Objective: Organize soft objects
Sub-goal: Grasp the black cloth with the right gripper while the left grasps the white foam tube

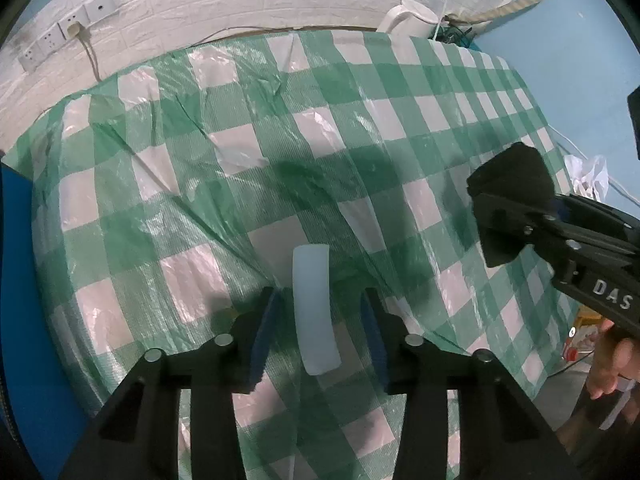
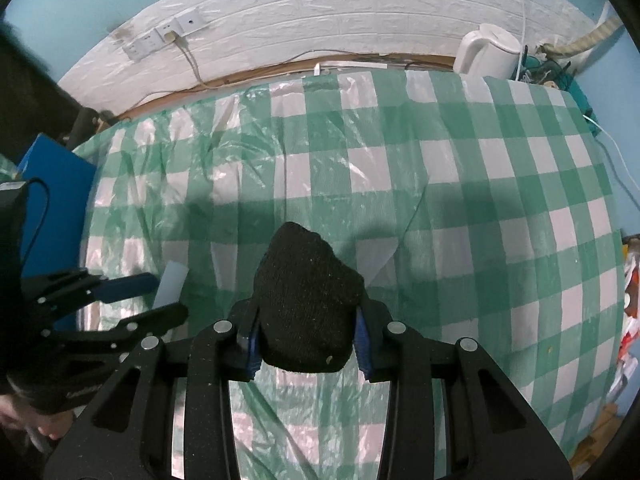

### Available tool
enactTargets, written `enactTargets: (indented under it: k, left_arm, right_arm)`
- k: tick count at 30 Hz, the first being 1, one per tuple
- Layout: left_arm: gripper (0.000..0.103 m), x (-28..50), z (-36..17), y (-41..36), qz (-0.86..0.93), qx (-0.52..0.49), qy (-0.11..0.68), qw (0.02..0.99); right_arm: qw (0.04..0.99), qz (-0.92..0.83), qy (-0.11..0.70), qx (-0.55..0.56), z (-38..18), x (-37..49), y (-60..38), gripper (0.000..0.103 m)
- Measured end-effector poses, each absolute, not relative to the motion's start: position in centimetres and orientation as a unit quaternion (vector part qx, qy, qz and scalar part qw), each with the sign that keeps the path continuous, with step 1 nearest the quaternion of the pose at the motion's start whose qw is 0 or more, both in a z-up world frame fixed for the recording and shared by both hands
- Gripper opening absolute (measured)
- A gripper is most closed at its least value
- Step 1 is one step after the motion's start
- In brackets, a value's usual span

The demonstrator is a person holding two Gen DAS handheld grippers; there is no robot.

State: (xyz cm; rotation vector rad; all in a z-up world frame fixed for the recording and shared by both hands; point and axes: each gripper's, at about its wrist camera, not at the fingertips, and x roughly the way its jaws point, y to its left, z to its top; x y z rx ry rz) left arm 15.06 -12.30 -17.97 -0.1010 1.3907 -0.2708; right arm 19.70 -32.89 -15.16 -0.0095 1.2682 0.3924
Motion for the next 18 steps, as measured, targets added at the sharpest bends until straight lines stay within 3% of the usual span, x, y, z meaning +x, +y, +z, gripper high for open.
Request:
enactTargets:
  k: [2, 8, 18]
  left_arm:
    - [0.04, 14.8, -17.9, -12.4, -0.123, -0.042, 0.635, 0.761]
    - [0.015, 14.2, -18.1, -13.1, -0.129, -0.033, 0.638, 0.759]
    - [0.01, 13.7, -16.7, -13.7, -0.141, -0.028, 0.626, 0.766]
  right_arm:
    - [0.787, 0.183, 0.589, -0.002, -15.0, 19.5, -33.0, 0.035]
    - [0.789, 0.185, 0.586, 0.0, -14.8, 19.1, -33.4, 0.035]
    - [0.792, 0.195, 0.579, -0.006, -13.9, 18.5, -33.3, 0.035]
